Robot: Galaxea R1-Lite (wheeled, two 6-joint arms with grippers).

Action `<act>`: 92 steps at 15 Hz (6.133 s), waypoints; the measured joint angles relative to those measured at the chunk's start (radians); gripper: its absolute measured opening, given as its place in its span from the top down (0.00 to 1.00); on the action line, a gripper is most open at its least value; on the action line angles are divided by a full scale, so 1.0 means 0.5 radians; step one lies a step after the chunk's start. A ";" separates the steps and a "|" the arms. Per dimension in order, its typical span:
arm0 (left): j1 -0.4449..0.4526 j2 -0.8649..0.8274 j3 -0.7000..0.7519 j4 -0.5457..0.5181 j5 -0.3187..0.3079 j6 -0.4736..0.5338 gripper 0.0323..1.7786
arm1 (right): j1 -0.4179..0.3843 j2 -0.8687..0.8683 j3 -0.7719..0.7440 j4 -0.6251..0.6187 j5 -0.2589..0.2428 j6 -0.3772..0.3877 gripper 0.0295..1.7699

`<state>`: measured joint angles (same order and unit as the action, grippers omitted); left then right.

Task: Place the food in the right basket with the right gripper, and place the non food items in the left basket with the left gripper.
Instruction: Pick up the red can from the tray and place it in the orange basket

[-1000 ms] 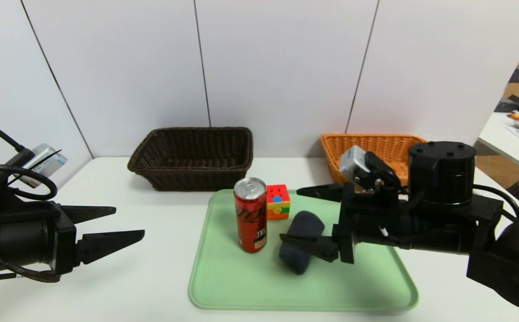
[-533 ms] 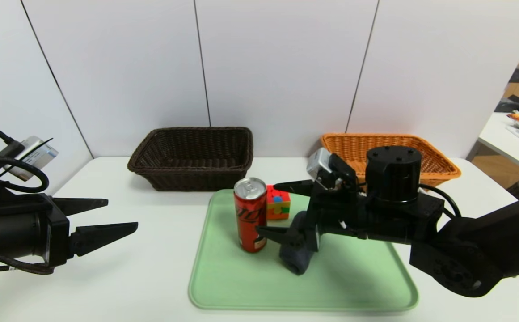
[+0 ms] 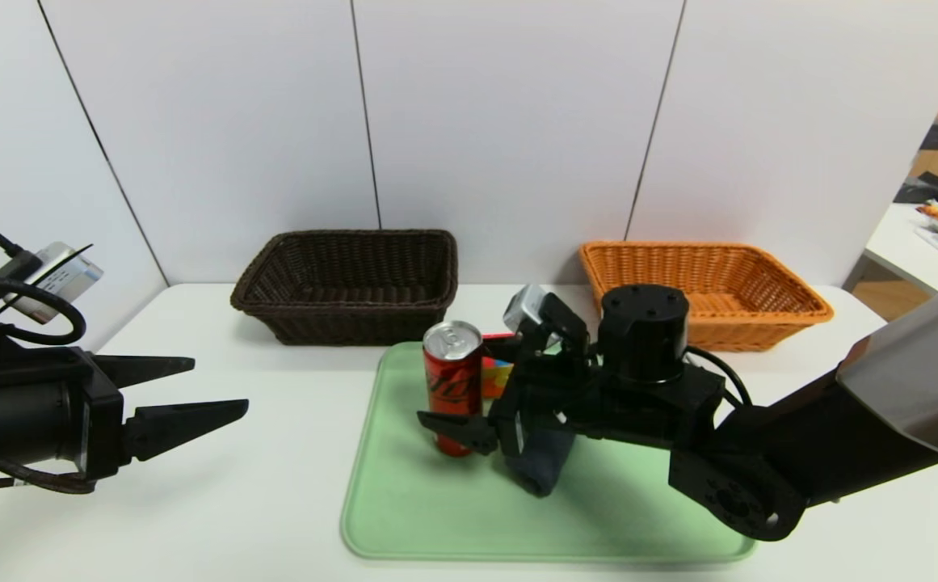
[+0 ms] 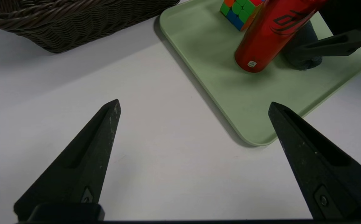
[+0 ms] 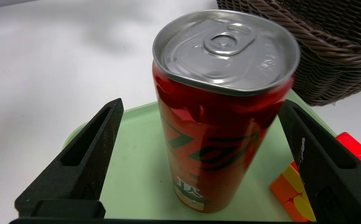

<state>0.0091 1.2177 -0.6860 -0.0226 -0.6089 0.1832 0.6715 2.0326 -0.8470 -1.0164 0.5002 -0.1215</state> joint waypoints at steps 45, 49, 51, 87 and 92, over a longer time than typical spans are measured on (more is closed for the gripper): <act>-0.001 -0.032 0.024 0.000 -0.011 0.000 0.05 | -0.048 -0.063 -0.123 -0.250 -0.256 0.080 0.48; 0.000 -0.044 0.034 0.000 -0.014 0.000 0.05 | -0.180 -0.182 -0.269 -0.029 -0.303 0.083 0.48; 0.000 -0.049 0.034 0.000 -0.014 0.000 0.05 | -0.266 -0.236 -0.359 0.095 -0.305 0.081 0.48; 0.000 -0.030 0.046 -0.006 -0.015 -0.010 0.05 | -1.395 0.106 -0.554 0.284 -0.280 0.044 0.48; 0.000 -0.026 0.047 -0.009 -0.014 -0.010 0.05 | -1.396 0.179 -0.621 0.281 -0.282 0.046 0.48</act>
<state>0.0091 1.2047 -0.6623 -0.0268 -0.6162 0.1783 -0.0264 2.1219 -1.1574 -0.8760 0.3594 -0.0985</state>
